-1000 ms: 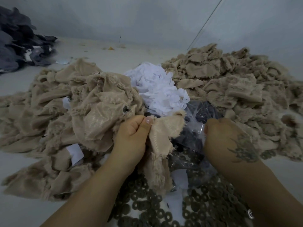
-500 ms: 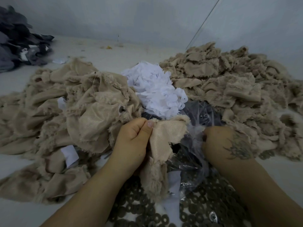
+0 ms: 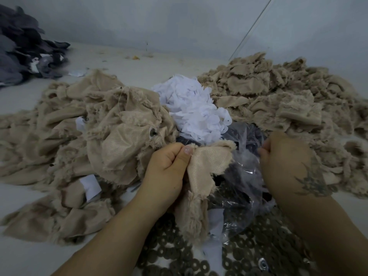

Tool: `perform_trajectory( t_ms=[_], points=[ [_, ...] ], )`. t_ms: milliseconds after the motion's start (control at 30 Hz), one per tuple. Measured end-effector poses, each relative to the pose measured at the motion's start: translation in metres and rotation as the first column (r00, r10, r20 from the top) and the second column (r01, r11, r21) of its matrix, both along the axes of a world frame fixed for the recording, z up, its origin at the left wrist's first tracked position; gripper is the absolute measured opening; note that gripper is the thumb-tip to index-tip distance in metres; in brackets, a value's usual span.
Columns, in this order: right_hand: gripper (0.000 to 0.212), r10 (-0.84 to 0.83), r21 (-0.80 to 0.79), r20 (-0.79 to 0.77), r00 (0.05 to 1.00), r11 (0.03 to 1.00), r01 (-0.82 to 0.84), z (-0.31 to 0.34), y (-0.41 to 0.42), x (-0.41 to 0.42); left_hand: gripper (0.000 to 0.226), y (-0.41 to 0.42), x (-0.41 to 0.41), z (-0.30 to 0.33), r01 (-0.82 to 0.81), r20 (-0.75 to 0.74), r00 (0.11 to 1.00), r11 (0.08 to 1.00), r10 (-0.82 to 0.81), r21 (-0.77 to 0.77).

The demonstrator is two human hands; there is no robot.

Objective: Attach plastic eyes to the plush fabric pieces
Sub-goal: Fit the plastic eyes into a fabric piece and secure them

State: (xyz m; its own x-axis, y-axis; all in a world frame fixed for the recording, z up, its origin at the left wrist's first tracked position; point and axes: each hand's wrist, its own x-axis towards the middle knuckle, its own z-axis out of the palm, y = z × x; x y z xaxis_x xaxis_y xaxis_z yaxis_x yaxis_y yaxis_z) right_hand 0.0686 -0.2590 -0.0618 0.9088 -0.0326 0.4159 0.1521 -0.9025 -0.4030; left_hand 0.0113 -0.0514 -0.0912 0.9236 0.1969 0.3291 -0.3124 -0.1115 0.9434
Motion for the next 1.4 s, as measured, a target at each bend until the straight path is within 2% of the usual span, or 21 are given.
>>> perform_trajectory(
  t_ms=[33, 100, 200, 267, 467, 533, 600, 667, 733, 800, 900, 1033, 1200, 1300, 1367, 1400],
  points=[
    [0.025, 0.041, 0.027, 0.067, 0.997, 0.999, -0.043, 0.007, 0.003, -0.008, 0.048, 0.0, 0.0, 0.0, 0.002, 0.004, 1.0, 1.0, -0.002, -0.005],
    [0.012, 0.188, 0.032, 0.08, 0.979, 0.981, -0.191, 0.018, 0.016, -0.024, 0.049, 0.0, -0.001, 0.001, 0.002, 0.011, 1.0, 1.0, -0.002, -0.01],
    [0.004, 0.372, 0.286, -0.092, 0.924, 0.898, -0.334, 0.022, 0.029, -0.039, 0.051, 0.001, -0.001, 0.001, -0.013, 0.004, 1.0, 1.0, 0.013, -0.025],
    [0.011, 0.435, 0.338, -0.166, 0.885, 0.868, -0.363, 0.021, 0.031, -0.04, 0.048, 0.001, -0.001, 0.002, -0.029, -0.013, 1.0, 0.997, 0.028, -0.068],
    [0.014, 0.437, 0.204, -0.323, 0.84, 0.899, -0.389, 0.018, 0.028, -0.036, 0.047, 0.003, -0.002, 0.002, -0.015, -0.033, 0.999, 0.979, 0.009, -0.205],
    [0.025, 0.479, 0.246, -0.283, 0.831, 0.874, -0.42, 0.018, 0.034, -0.04, 0.046, 0.002, -0.003, 0.002, -0.008, -0.024, 1.0, 0.982, 0.003, -0.188],
    [0.047, 0.512, 0.307, -0.19, 0.838, 0.841, -0.445, 0.012, 0.038, -0.041, 0.048, -0.001, -0.003, 0.002, 0.008, -0.01, 1.0, 0.993, -0.01, -0.121],
    [0.046, 0.525, 0.424, -0.145, 0.839, 0.799, -0.426, 0.005, 0.042, -0.042, 0.05, -0.004, -0.004, 0.003, 0.023, 0.015, 1.0, 0.999, -0.022, -0.037],
    [0.025, 0.537, 0.564, -0.129, 0.833, 0.731, -0.384, 0.002, 0.045, -0.042, 0.049, -0.006, -0.005, 0.004, 0.03, 0.04, 0.999, 0.999, -0.03, 0.025],
    [0.01, 0.562, 0.72, -0.122, 0.818, 0.617, -0.317, 0.003, 0.05, -0.046, 0.044, -0.006, -0.006, 0.004, 0.038, 0.05, 0.998, 0.998, -0.04, 0.056],
    [0.02, 0.58, 0.844, -0.055, 0.813, 0.462, -0.273, 0.004, 0.052, -0.049, 0.035, -0.006, -0.006, 0.003, 0.053, 0.039, 0.998, 0.998, -0.055, 0.045],
    [0.028, 0.569, 0.815, 0.049, 0.821, 0.452, -0.362, 0.003, 0.051, -0.049, 0.03, -0.007, -0.006, 0.001, 0.06, 0.043, 0.997, 0.997, -0.062, 0.045],
    [0.027, 0.566, 0.814, 0.059, 0.822, 0.45, -0.368, -0.002, 0.051, -0.048, 0.029, -0.007, -0.005, 0.0, 0.043, 0.063, 0.997, 0.996, -0.048, 0.084],
    [0.02, 0.582, 0.866, -0.011, 0.813, 0.412, -0.284, -0.006, 0.05, -0.047, 0.031, -0.007, -0.005, 0.0, 0.035, 0.08, 0.996, 0.995, -0.042, 0.094],
    [0.008, 0.582, 0.904, -0.095, 0.808, 0.391, -0.175, -0.009, 0.049, -0.044, 0.032, -0.007, -0.005, 0.0, 0.017, 0.09, 0.996, 0.995, -0.027, 0.101],
    [0.019, 0.559, 0.913, -0.132, 0.819, 0.39, -0.12, -0.011, 0.048, -0.042, 0.032, -0.007, -0.005, 0.0, 0.007, 0.098, 0.995, 0.994, -0.018, 0.109]
  ],
)
